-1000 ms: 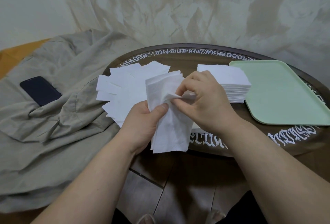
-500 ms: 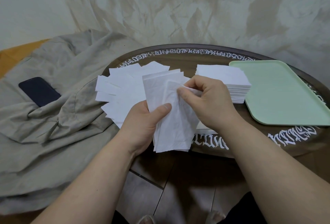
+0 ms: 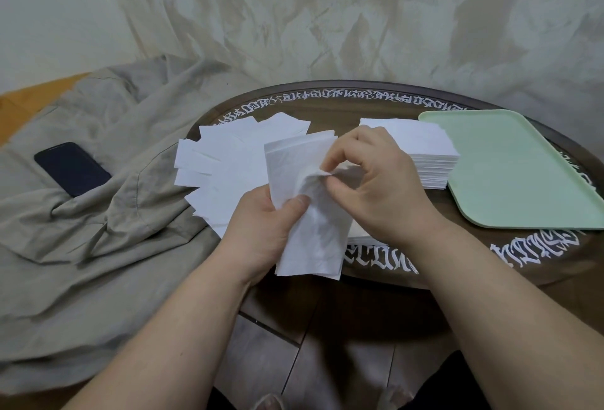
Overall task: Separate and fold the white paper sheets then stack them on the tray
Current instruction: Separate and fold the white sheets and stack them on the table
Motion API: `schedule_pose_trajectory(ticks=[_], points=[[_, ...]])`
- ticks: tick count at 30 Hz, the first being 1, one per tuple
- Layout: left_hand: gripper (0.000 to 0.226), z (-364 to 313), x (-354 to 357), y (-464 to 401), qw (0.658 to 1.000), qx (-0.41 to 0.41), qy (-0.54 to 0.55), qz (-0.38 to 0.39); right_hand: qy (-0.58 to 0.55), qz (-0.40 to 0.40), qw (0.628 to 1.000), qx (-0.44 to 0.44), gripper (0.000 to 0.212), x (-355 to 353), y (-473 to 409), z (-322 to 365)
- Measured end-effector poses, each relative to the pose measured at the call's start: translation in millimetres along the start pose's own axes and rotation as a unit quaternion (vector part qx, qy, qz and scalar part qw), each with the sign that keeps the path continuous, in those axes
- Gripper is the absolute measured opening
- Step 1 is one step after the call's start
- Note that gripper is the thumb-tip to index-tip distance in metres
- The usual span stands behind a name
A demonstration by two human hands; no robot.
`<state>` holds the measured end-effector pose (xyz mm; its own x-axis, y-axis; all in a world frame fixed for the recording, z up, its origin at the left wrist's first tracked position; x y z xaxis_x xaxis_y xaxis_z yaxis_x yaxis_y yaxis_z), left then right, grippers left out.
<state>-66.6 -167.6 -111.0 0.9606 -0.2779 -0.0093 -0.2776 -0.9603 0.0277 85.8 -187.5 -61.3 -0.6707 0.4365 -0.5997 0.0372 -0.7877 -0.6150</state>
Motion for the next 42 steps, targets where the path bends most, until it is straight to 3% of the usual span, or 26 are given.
schedule_pose_trajectory(ticks=[3, 5, 10, 14, 18, 23, 27, 32, 42], points=[[0.013, 2, -2, -3, 0.999, -0.006, 0.040, -0.005, 0.006, 0.009, 0.999, -0.053, 0.005, -2, 2, 7], [0.020, 3, -4, -4, 0.997, -0.011, 0.072, -0.008, -0.016, 0.028, 0.998, -0.057, 0.008, -2, 4, 9], [0.026, 4, -6, -5, 0.993, -0.012, 0.119, -0.004, -0.060, 0.102, 0.990, 0.079, 0.007, 3, 7, -7], [0.026, -1, -2, -5, 0.985, -0.030, 0.168, 0.028, -0.151, 0.090, 0.975, 0.139, 0.010, 4, 7, -10], [0.049, -2, -4, -5, 0.969, -0.082, 0.230, 0.039, -0.206, 0.097, 0.955, 0.191, 0.015, -1, 7, -12], [0.047, 4, -3, -6, 0.987, -0.103, 0.108, 0.065, -0.218, 0.187, 0.939, 0.190, 0.018, 0, 8, -5], [0.056, 4, 6, -3, 0.977, -0.102, 0.150, 0.114, -0.193, 0.152, 0.948, 0.202, 0.009, 2, 7, -13], [0.034, 4, 6, 0, 0.990, -0.045, 0.037, 0.129, -0.217, 0.140, 0.944, 0.204, 0.009, 3, 6, -15], [0.022, 5, 4, 0, 0.994, -0.012, 0.004, 0.111, -0.206, 0.120, 0.952, 0.191, 0.005, 4, 5, -14]])
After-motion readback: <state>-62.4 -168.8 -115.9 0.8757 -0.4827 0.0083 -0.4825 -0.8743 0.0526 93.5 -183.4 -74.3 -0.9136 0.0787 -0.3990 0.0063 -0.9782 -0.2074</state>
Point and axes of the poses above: each hand's wrist, its own y-axis away from the middle knuckle, its own x-axis out of the palm, z = x × y, the point moved 3 cm from there along -y, towards the middle knuckle, and after that the axes turned 3 degrees about -y, right-handed, at the moved point
